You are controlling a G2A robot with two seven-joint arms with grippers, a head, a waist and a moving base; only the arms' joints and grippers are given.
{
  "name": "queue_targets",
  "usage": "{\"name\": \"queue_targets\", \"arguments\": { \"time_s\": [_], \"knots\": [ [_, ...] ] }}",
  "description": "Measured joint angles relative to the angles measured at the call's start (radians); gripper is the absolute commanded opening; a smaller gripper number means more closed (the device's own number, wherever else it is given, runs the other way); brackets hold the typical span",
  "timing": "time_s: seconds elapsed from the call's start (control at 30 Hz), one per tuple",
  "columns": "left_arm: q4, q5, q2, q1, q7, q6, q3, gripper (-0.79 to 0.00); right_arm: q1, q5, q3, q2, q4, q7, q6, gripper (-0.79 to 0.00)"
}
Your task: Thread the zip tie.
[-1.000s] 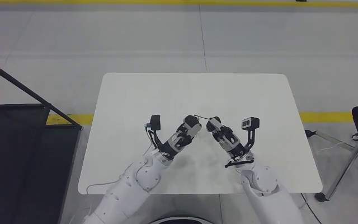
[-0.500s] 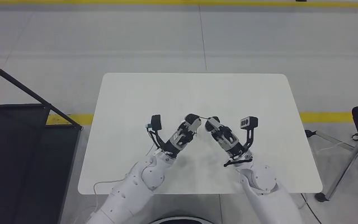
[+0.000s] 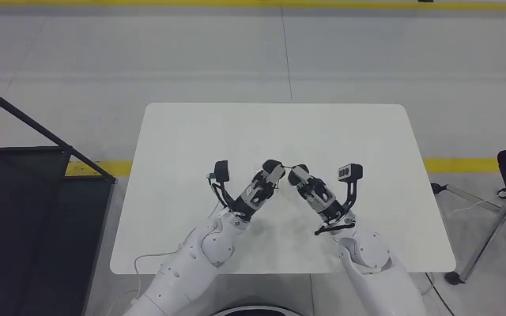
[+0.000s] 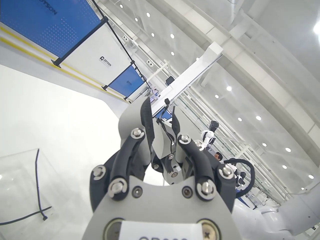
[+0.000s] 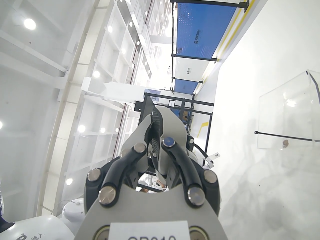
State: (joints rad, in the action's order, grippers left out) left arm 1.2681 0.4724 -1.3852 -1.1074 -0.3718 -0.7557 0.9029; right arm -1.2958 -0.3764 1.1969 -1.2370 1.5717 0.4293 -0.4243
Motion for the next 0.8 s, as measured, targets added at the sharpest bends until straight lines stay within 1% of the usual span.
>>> {"name": "queue_targets", "arguments": {
  "time_s": [0.2, 0.23, 0.33, 0.43, 0.5, 0.67, 0.7, 0.73, 0.8],
  "knots": [
    [-0.002, -0.003, -0.008, -0.002, 0.012, 0.0, 0.007, -0.56, 0.003, 0.008, -0.003, -0.003, -0.004, -0.004, 0.002, -0.785],
    [-0.002, -0.004, -0.009, -0.002, 0.014, 0.0, 0.009, -0.582, 0.003, 0.012, -0.003, -0.004, -0.004, -0.008, 0.002, -0.785],
    [-0.003, -0.003, -0.012, -0.004, 0.017, -0.001, 0.013, -0.61, 0.002, 0.019, -0.004, -0.006, -0.004, -0.016, 0.0, -0.785],
    [-0.003, -0.001, -0.015, -0.006, 0.018, -0.003, 0.017, -0.677, 0.001, 0.023, -0.004, -0.007, -0.003, -0.02, -0.002, -0.785],
    [-0.003, 0.002, -0.017, -0.008, 0.019, -0.005, 0.02, -0.779, 0.0, 0.024, -0.003, -0.008, -0.003, -0.021, -0.002, -0.785],
    [-0.004, 0.009, -0.022, -0.012, 0.019, -0.009, 0.027, -0.785, -0.001, 0.028, -0.003, -0.01, -0.004, -0.022, -0.002, -0.785],
    [-0.004, 0.01, -0.023, -0.012, 0.019, -0.009, 0.029, -0.785, -0.001, 0.028, -0.003, -0.011, -0.004, -0.023, -0.002, -0.727],
    [-0.005, 0.012, -0.024, -0.013, 0.02, -0.009, 0.03, -0.785, -0.002, 0.028, -0.003, -0.011, -0.003, -0.023, -0.002, -0.517],
    [-0.006, 0.015, -0.026, -0.014, 0.022, -0.01, 0.033, -0.785, -0.002, 0.028, -0.002, -0.012, -0.003, -0.024, -0.002, -0.268]
  ]
}}
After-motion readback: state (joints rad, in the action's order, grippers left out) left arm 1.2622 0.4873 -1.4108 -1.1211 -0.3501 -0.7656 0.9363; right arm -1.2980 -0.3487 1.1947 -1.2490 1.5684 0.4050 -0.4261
